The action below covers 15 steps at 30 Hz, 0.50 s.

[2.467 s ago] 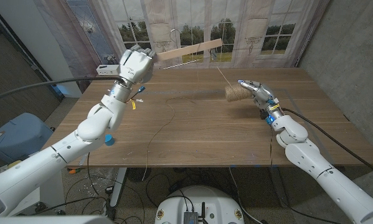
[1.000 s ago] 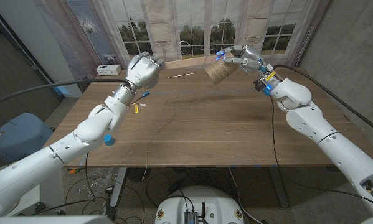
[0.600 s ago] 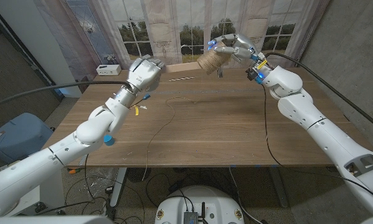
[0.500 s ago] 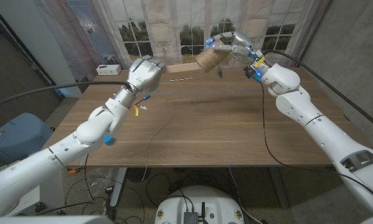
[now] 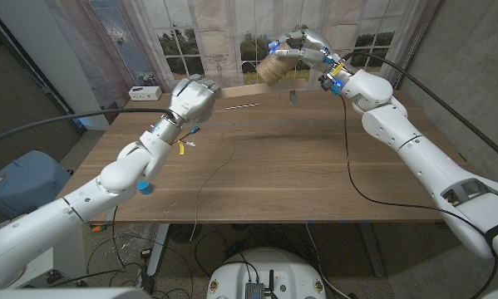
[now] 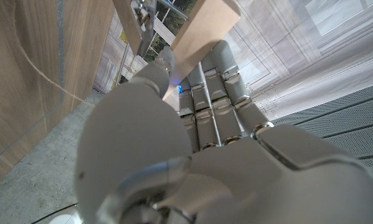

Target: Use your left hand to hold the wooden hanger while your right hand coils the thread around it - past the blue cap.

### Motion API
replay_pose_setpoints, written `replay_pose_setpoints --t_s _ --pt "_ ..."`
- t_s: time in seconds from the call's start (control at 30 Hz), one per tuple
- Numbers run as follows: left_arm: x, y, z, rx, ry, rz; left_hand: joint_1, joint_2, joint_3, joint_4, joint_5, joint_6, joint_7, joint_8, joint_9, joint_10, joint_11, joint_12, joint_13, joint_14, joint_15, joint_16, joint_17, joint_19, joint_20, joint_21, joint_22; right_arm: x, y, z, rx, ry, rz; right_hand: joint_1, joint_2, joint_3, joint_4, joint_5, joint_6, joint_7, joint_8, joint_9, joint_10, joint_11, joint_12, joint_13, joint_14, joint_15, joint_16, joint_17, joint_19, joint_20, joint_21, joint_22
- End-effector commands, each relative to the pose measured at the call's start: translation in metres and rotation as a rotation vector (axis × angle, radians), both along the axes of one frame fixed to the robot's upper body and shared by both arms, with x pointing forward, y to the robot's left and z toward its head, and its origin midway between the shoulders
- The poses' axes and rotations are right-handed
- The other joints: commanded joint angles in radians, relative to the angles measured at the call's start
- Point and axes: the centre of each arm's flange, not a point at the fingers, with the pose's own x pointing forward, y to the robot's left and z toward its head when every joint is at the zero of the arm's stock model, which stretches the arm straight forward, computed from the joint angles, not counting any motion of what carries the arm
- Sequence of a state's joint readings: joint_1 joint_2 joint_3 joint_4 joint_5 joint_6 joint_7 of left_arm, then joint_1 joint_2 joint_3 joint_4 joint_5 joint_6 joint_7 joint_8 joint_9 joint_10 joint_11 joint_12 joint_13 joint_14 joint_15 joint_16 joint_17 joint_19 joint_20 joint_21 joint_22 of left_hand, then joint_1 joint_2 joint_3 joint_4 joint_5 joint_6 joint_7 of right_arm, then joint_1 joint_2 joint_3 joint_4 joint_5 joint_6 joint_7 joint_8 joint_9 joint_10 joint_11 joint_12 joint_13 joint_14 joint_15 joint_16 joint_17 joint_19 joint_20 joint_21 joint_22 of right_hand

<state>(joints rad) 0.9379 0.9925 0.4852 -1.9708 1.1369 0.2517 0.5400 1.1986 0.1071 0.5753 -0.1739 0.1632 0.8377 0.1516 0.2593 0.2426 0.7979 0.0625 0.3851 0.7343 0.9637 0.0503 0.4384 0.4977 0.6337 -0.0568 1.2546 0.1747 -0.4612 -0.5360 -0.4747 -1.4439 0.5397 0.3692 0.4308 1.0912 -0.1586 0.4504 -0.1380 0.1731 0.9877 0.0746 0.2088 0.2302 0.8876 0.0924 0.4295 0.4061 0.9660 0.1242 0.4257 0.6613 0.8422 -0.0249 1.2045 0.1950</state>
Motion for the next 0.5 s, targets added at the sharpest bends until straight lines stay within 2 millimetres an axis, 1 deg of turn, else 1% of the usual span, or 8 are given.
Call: replay_pose_setpoints --t_s 0.03,0.13,0.23,0.5 --pt "0.002 0.001 0.000 0.004 0.018 -0.002 -0.016 0.034 0.066 0.018 0.016 0.117 -0.105 0.008 0.199 0.155 -0.151 0.007 0.007 0.219 -0.278 0.005 0.187 0.001 -0.103 0.006 0.002 0.009 -0.005 0.025 0.102 -0.043 -0.114 0.310 0.315 0.000 0.003 0.001 0.006 -0.005 0.001 0.005 0.005 -0.004 0.003 0.005 0.258 -0.348 0.007 0.044 -0.087 -0.174 0.007 0.001" --pt "0.002 0.001 -0.001 0.004 0.016 -0.005 -0.016 0.034 0.066 0.018 0.016 0.117 -0.105 0.008 0.200 0.156 -0.151 0.006 0.007 0.220 -0.279 0.004 0.187 0.001 -0.103 0.006 0.002 0.012 -0.008 0.026 0.162 -0.054 -0.145 0.309 0.315 0.001 0.003 0.001 0.005 -0.007 0.001 0.005 0.005 -0.003 0.002 0.005 0.257 -0.348 0.006 0.046 -0.088 -0.174 0.009 0.001" --pt "0.001 0.001 -0.001 0.002 0.016 -0.005 -0.016 0.034 0.067 0.017 0.016 0.116 -0.106 0.006 0.201 0.156 -0.150 0.005 0.006 0.221 -0.278 0.005 0.190 0.001 -0.103 0.006 0.002 0.012 -0.011 0.026 0.187 -0.069 -0.199 0.309 0.314 0.001 0.003 0.001 0.008 -0.008 0.002 0.005 0.004 -0.004 0.002 0.006 0.256 -0.348 0.005 0.048 -0.090 -0.173 0.012 0.000" --pt "-0.002 0.001 -0.002 0.001 0.015 -0.003 -0.016 0.034 0.067 0.017 0.016 0.116 -0.105 0.005 0.203 0.156 -0.150 0.003 0.008 0.220 -0.279 0.003 0.189 0.000 -0.103 0.006 0.002 0.014 -0.022 0.029 0.182 -0.088 -0.350 0.307 0.313 0.002 0.002 0.002 0.008 -0.011 0.002 0.006 0.005 -0.014 0.002 0.009 0.253 -0.348 0.002 0.053 -0.097 -0.173 0.020 -0.001"
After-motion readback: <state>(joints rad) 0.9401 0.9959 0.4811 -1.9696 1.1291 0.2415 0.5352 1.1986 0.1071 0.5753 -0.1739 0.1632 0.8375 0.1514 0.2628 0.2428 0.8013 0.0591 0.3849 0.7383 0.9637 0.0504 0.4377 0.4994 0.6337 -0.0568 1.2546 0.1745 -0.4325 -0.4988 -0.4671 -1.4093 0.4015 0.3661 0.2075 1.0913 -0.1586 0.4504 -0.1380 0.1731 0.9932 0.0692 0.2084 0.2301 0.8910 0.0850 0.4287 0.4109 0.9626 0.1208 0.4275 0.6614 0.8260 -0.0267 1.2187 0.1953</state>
